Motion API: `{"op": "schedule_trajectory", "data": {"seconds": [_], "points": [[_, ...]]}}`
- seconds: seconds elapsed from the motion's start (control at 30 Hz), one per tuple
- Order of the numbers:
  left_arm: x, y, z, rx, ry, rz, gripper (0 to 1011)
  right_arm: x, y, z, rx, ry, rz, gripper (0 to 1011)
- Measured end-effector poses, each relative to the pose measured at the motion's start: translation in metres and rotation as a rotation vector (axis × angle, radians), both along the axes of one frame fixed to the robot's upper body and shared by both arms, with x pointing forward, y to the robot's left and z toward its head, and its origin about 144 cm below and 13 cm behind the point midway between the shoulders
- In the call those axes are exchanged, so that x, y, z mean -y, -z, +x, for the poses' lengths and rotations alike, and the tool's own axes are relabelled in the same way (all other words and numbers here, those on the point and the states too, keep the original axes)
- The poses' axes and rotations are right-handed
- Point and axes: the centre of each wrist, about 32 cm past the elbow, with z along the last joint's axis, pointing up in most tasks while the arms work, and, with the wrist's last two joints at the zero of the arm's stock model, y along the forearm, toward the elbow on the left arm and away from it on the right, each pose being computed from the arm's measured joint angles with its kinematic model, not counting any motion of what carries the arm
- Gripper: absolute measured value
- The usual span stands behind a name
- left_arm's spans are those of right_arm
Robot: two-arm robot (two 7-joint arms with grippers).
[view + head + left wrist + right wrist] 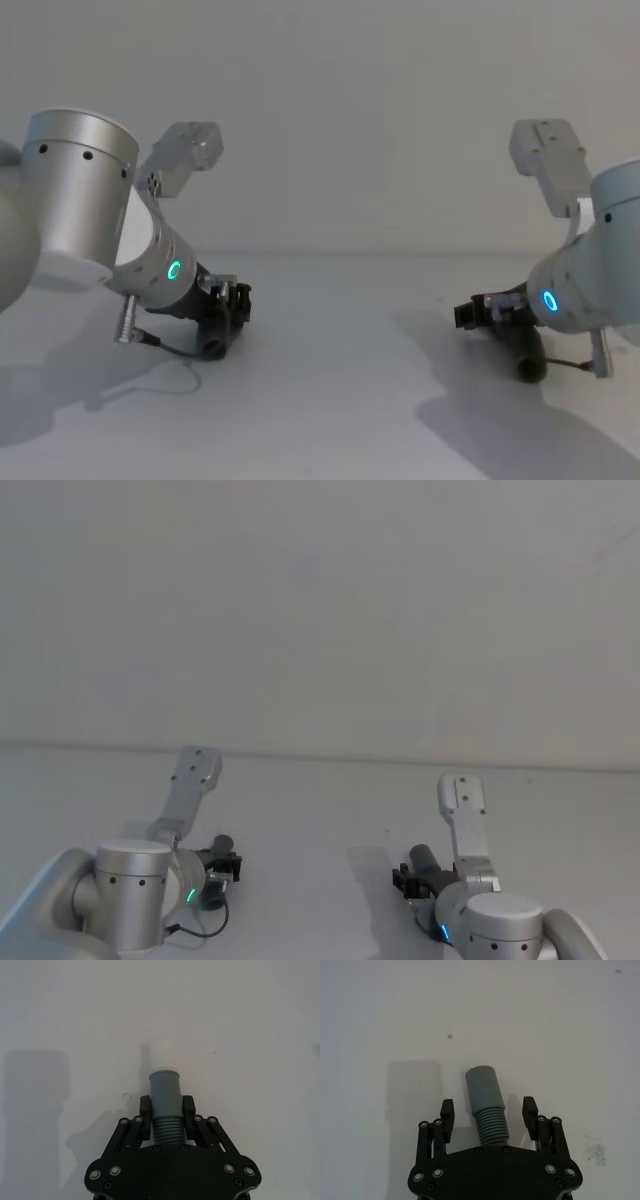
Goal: Use both hands to pick up one end of the pipe from the table, align the ends, and insert them.
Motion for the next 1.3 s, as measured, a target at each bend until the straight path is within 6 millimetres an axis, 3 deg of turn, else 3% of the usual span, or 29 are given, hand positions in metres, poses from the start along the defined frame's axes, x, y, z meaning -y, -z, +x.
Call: {"op": "schedule_trajectory", "data": {"seconds": [0.47,0.67,1.3], "points": [[0.0000,0.0000,0.0000,0.000,0.000,0.000,336,0.0012,0.0010,0.0009,-0.003,-0.003,0.000,836],[0.0000,0.0000,0.0000,0.000,0.000,0.000,336,0.0015,0.0012,0.0011,-0.003,-0.003,0.001,916],[0.0000,0.0001,0.0000,0.000,0.000,0.000,336,0.0016,0.0013,0.0013,-0.004,-0.004,0.001,324]]}}
